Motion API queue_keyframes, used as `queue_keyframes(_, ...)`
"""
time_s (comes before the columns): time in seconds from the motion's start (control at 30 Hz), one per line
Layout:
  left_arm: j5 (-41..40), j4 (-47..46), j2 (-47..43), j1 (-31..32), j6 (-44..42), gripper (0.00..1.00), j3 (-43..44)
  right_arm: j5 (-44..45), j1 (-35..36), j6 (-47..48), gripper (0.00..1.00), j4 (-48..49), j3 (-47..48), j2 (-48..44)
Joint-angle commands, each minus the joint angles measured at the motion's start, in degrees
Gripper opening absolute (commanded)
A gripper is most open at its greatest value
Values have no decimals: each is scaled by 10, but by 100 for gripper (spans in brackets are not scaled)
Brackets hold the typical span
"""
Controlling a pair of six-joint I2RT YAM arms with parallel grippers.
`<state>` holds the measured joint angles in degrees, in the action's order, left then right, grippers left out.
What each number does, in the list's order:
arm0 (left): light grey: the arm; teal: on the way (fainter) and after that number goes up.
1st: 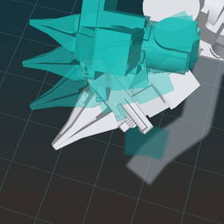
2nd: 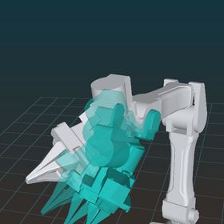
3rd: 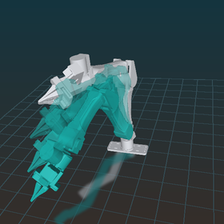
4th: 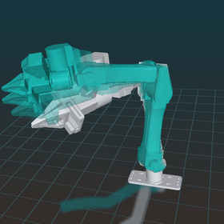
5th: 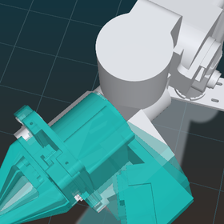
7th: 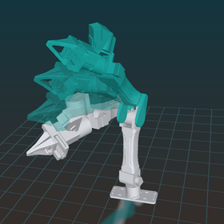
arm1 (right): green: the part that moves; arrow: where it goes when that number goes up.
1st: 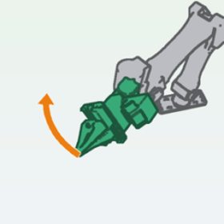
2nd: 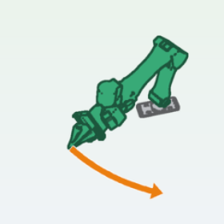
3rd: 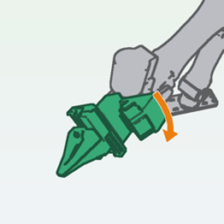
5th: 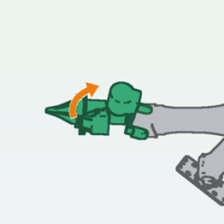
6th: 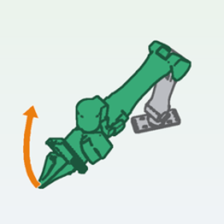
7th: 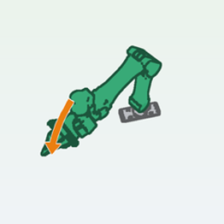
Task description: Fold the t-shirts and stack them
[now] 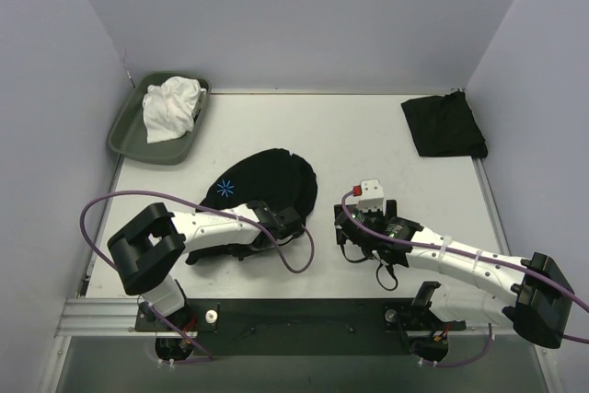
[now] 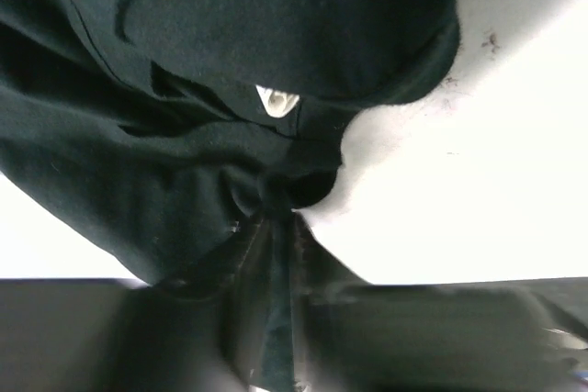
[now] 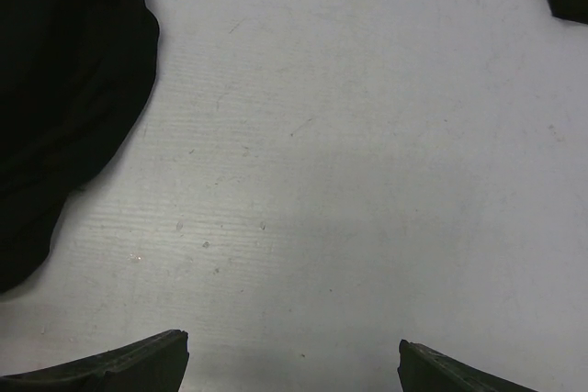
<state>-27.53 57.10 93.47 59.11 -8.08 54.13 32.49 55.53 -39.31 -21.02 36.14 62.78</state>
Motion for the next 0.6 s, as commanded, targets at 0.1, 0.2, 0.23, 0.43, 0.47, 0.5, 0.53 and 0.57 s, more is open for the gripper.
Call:
queue_keyframes(0.1,-6,-11,10,-1,0,0,13,5,-2,-2,100,-4,4,-9)
queue_keyframes(0.2,-22,-9,9,-3,11,0,25,5,-3,-5,100,-6,1,-16)
queue_keyframes(0.23,-31,-5,6,-6,17,0,31,5,-2,-5,100,-6,0,-18)
queue_keyframes(0.43,-125,16,-111,-40,53,0,122,5,-3,1,100,-7,16,-9)
queue_keyframes(0.47,-147,3,-136,-48,61,0,131,6,-3,4,100,-5,28,3)
queue_keyframes(0.5,-153,-6,-187,-53,71,0,142,5,-4,10,100,-3,34,11)
queue_keyframes(0.53,-148,-13,-212,-65,77,0,154,3,-3,14,100,-1,42,19)
queue_keyframes(0.57,-145,-16,-236,-86,96,0,179,1,-5,18,100,7,55,36)
